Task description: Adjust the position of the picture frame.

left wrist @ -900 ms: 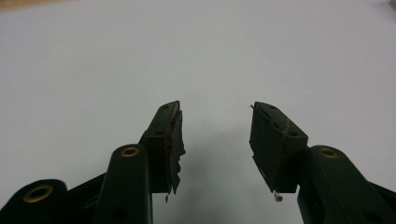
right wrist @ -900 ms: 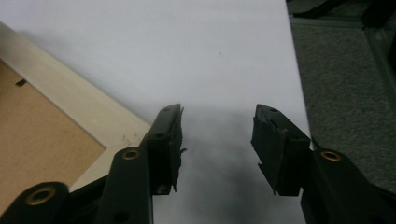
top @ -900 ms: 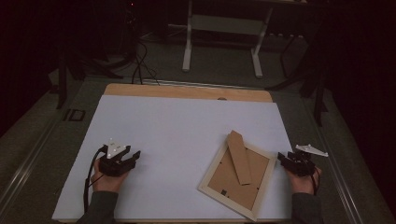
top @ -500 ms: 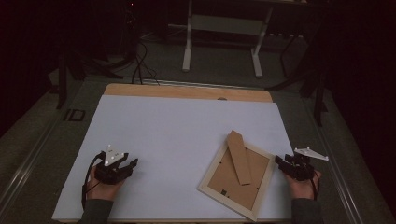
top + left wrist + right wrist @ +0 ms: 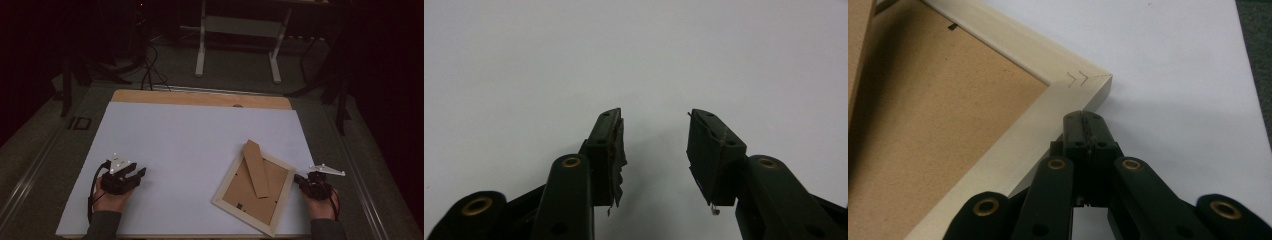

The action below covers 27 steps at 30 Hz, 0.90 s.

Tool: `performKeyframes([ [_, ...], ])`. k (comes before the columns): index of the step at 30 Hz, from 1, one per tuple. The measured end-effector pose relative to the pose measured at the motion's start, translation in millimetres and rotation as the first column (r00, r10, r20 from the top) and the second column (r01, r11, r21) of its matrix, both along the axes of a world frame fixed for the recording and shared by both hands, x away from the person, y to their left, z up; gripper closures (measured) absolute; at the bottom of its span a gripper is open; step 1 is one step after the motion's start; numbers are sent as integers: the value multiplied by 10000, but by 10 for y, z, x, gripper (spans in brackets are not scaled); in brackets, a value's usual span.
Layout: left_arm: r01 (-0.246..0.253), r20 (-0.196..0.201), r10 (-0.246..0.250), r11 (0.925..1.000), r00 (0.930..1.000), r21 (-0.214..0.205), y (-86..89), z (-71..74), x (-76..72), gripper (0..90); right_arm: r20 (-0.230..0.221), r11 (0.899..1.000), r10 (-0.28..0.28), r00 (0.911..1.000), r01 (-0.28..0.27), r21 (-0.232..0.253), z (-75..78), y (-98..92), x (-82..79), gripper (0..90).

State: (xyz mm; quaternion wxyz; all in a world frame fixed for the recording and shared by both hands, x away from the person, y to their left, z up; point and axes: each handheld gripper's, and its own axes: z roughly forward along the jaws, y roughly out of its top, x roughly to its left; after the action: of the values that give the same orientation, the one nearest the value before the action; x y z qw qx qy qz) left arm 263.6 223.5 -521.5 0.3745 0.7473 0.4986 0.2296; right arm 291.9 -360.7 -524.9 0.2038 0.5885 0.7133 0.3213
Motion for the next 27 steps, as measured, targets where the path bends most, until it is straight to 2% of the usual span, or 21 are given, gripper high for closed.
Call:
performKeyframes([
  [9,212,8,-212,9997,9998,-131,-13,11,-15,623,-238,9996,-185,9995,190,214,-5,11,-9,900],
  [11,284,-20,-285,9995,9996,-125,-28,8,-14,626,-430,9996,-44,9991,56,271,-29,55,7,900],
  [15,318,-48,-319,9994,9995,-139,-45,2,-12,629,-439,9999,7,9990,0,165,-19,120,11,900],
  [16,332,-42,-333,9994,9994,-122,-46,3,-12,632,-475,9995,268,9985,-260,170,-21,237,19,900],
  [17,341,-38,-341,9993,9994,-123,-47,3,-14,632,-499,9992,361,9981,-351,204,-20,267,19,900],
  [23,378,-61,-379,9991,9993,-193,-47,4,-13,638,-527,9971,699,9962,-683,330,-22,370,19,900],
  [27,621,-210,-628,9975,9978,-325,-68,2,-10,668,-441,9961,836,9955,-823,306,-21,431,43,900],
])
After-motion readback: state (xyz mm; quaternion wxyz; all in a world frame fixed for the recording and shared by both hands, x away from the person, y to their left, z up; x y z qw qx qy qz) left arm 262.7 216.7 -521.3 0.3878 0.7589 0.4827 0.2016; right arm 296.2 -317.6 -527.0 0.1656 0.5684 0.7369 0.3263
